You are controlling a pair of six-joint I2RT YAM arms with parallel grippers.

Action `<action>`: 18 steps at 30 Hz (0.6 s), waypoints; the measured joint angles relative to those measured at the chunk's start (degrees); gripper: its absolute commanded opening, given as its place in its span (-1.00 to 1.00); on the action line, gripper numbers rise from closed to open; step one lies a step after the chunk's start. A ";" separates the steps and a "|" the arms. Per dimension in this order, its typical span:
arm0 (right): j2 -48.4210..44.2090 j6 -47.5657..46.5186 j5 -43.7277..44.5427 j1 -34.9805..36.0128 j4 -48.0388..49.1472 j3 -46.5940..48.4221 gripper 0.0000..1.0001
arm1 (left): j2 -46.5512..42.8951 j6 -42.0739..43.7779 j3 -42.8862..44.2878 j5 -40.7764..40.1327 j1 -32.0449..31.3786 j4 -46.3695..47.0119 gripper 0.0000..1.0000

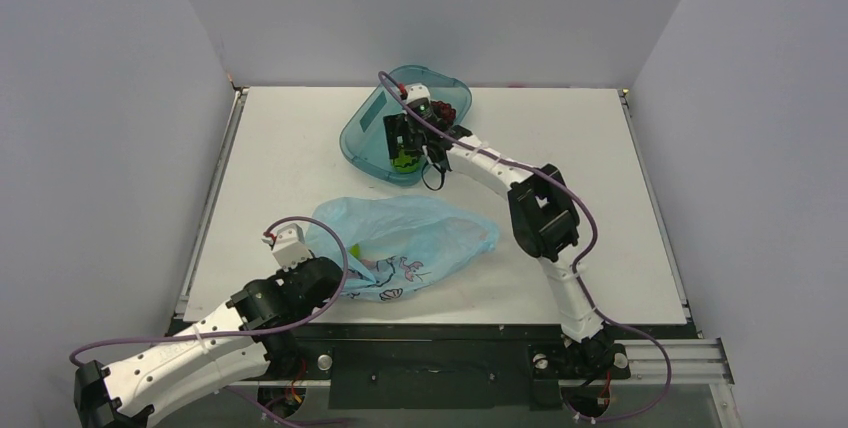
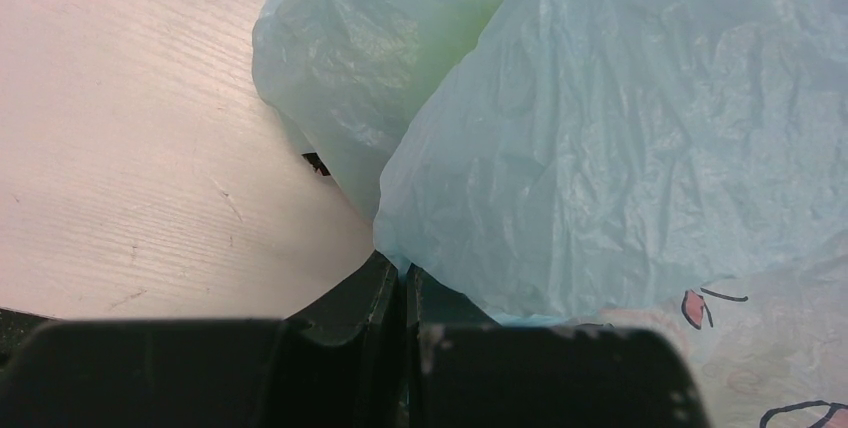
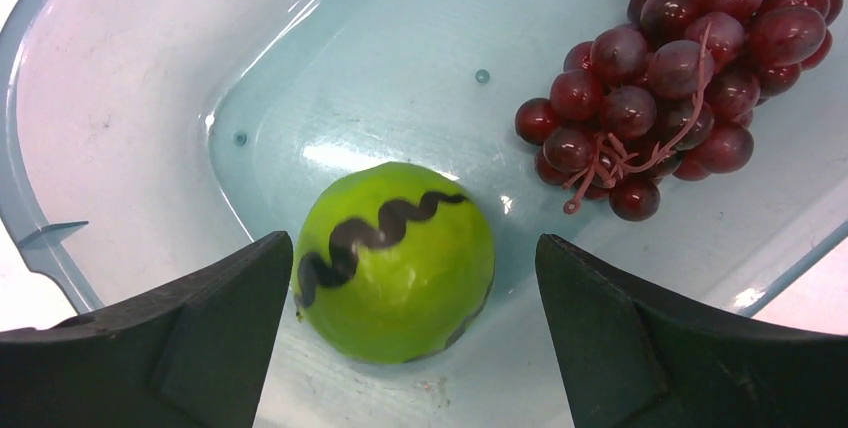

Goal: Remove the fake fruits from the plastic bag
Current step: Place the fake fruit in the bin, then adjust the plastic bag at the center of the board.

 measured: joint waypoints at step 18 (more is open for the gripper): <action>-45.48 5.79 -0.39 5.75 2.47 -37.31 0.32 | -1.16 0.85 0.11 0.00 0.00 2.47 -1.00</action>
